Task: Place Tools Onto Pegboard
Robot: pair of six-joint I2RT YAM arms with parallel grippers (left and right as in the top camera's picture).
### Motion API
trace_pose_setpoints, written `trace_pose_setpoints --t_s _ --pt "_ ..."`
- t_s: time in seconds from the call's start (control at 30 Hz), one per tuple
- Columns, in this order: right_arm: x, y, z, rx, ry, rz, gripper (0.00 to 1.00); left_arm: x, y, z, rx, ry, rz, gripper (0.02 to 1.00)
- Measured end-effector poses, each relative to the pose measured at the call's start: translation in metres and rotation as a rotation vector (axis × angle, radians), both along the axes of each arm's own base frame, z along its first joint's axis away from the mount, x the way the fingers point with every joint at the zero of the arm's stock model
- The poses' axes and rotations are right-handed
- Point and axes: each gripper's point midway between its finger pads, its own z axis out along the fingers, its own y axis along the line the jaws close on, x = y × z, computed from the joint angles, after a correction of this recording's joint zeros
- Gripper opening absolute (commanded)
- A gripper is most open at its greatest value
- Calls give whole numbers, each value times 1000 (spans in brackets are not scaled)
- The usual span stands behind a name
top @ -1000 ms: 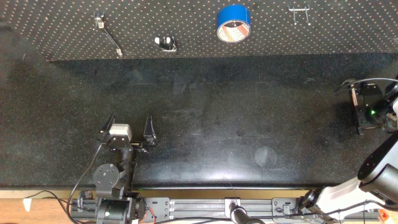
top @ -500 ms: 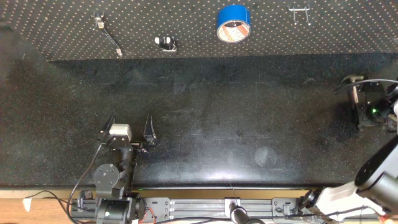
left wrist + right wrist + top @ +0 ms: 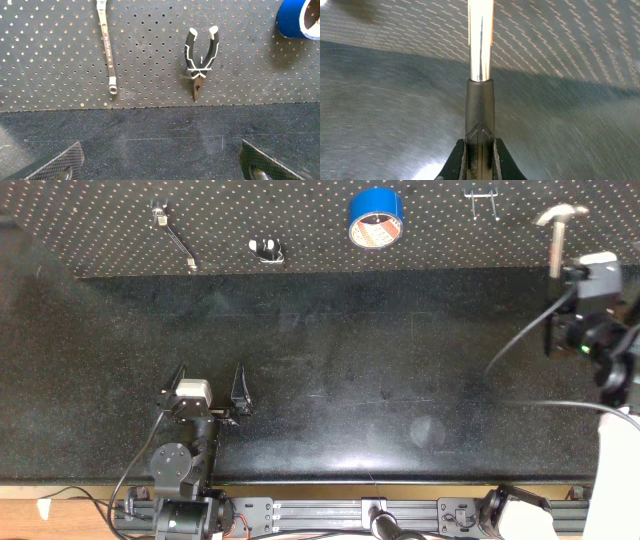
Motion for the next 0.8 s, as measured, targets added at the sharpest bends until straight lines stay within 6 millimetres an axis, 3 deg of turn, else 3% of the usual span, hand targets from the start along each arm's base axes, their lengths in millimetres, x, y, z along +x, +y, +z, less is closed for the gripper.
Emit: trace_pose_setpoints --t_s 0.13,0.4,0.8 --pt "14 26 3 13 -28 76 77 0 0 0 0 0 0 996" --pt "40 53 -26 35 27 162 75 0 0 0 0 0 0 996" --pt "57 55 -50 39 74 156 75 0 0 0 0 0 0 996"
